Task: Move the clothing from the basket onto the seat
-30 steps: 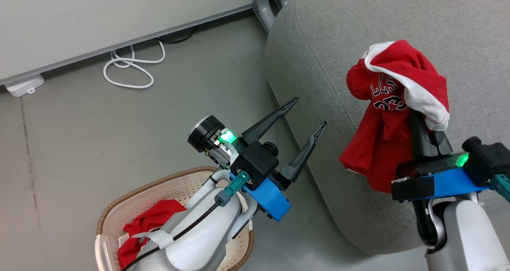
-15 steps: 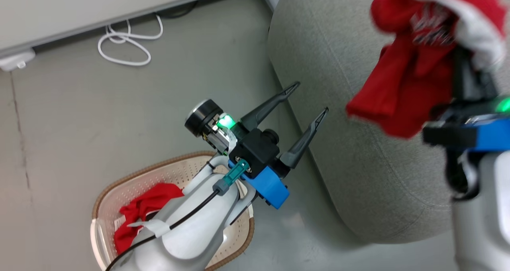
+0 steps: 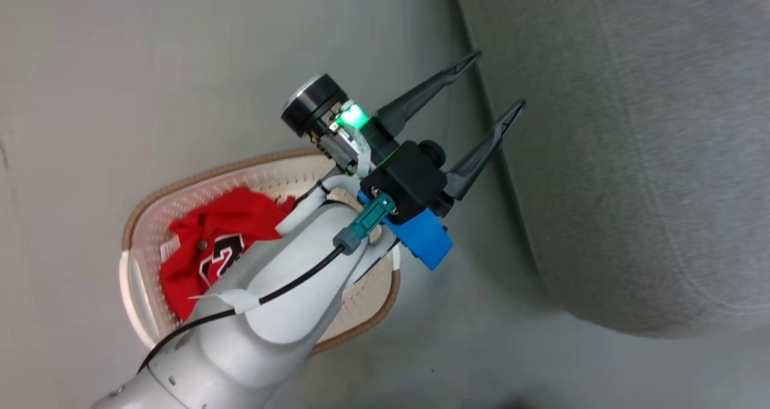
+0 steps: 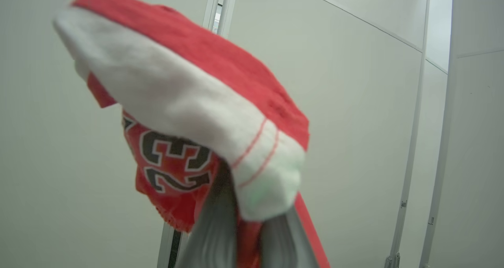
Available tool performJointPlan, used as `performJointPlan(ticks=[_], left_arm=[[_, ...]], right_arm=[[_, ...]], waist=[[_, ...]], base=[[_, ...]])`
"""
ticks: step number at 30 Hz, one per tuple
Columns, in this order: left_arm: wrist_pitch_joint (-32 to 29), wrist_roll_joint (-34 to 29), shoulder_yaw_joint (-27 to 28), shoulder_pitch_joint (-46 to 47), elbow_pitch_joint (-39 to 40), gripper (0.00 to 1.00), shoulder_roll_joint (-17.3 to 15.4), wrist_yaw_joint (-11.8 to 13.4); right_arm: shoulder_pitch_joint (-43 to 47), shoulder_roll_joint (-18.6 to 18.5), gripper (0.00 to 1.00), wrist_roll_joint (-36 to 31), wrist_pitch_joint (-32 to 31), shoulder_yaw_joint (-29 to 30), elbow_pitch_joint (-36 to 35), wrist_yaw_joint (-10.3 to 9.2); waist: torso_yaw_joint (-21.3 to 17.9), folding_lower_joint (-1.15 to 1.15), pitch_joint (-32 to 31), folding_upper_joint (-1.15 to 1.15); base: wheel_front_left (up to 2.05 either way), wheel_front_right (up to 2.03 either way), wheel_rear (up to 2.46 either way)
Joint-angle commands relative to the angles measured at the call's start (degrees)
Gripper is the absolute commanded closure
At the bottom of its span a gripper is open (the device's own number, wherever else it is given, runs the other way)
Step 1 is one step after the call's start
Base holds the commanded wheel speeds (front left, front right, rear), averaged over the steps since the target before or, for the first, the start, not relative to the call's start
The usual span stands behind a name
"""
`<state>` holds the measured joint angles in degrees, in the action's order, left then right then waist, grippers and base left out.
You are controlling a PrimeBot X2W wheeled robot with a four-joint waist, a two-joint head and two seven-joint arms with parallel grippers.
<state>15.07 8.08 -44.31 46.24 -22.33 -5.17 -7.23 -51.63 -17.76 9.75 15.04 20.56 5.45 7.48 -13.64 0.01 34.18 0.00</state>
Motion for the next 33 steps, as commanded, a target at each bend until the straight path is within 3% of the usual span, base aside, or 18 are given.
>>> performJointPlan(ticks=[1,4,12,21,26,27,28,29,30,33], left_arm=[[0.2,-0.2,0.0,1.4,0.2,0.00,0.0,-0.3],[0.2,-0.5,-0.1,2.7,0.3,0.00,0.2,-0.2],[0.2,-1.0,0.2,3.9,0.5,0.00,-0.6,-0.2],[0.2,-0.8,0.3,3.6,0.2,0.00,-0.8,-0.2],[0.2,-0.7,0.5,3.6,0.2,0.00,-1.0,-0.2],[0.2,-0.6,0.5,3.6,0.1,0.00,-1.1,-0.2],[0.2,-0.6,0.5,3.4,0.1,0.00,-1.1,-0.2],[0.2,-0.6,0.5,3.2,0.0,0.00,-1.1,-0.2],[0.2,-0.5,0.5,2.9,-0.1,0.00,-1.2,-0.2],[0.2,-0.2,0.6,1.7,-0.2,0.00,-1.1,-0.2]], right_arm=[[-1.9,-0.9,1.00,0.4,0.2,0.9,0.8,0.03],[-4.6,-3.2,1.00,1.0,0.2,3.2,3.8,0.03],[-6.0,-7.4,1.00,-0.4,0.2,4.4,21.6,0.02],[-2.6,-7.7,1.00,0.5,0.2,6.3,35.7,0.03],[-1.5,-6.3,1.00,1.2,0.2,6.1,39.7,0.03],[-1.5,-6.2,0.91,1.2,0.2,6.1,39.9,0.03],[-1.5,-6.0,0.55,1.2,0.2,6.1,39.9,0.03],[-1.4,-5.5,0.55,1.6,0.2,6.3,39.7,0.03],[-1.0,-5.0,0.00,1.8,0.2,6.4,39.4,0.03],[1.2,-4.3,0.00,1.0,0.2,6.4,38.2,0.02]], waist=[[2.5,-0.01,4.7,0.00],[3.3,-0.01,7.1,0.00],[3.9,-0.01,10.7,0.00],[3.9,-0.01,10.6,0.00],[3.5,-0.01,10.0,0.00],[3.4,-0.01,9.8,0.00],[3.3,-0.01,9.5,0.00],[3.2,-0.01,9.2,0.00],[3.1,-0.01,8.7,0.00],[2.8,-0.01,6.5,0.00]], base=[[0.00,0.00,0.00],[0.00,0.00,0.00],[0.00,0.00,0.00],[0.00,0.00,0.00],[0.00,0.00,0.00],[0.00,0.00,0.00],[0.00,0.00,0.00],[0.00,0.00,0.00],[0.00,0.00,0.00],[0.00,0.00,0.00]])
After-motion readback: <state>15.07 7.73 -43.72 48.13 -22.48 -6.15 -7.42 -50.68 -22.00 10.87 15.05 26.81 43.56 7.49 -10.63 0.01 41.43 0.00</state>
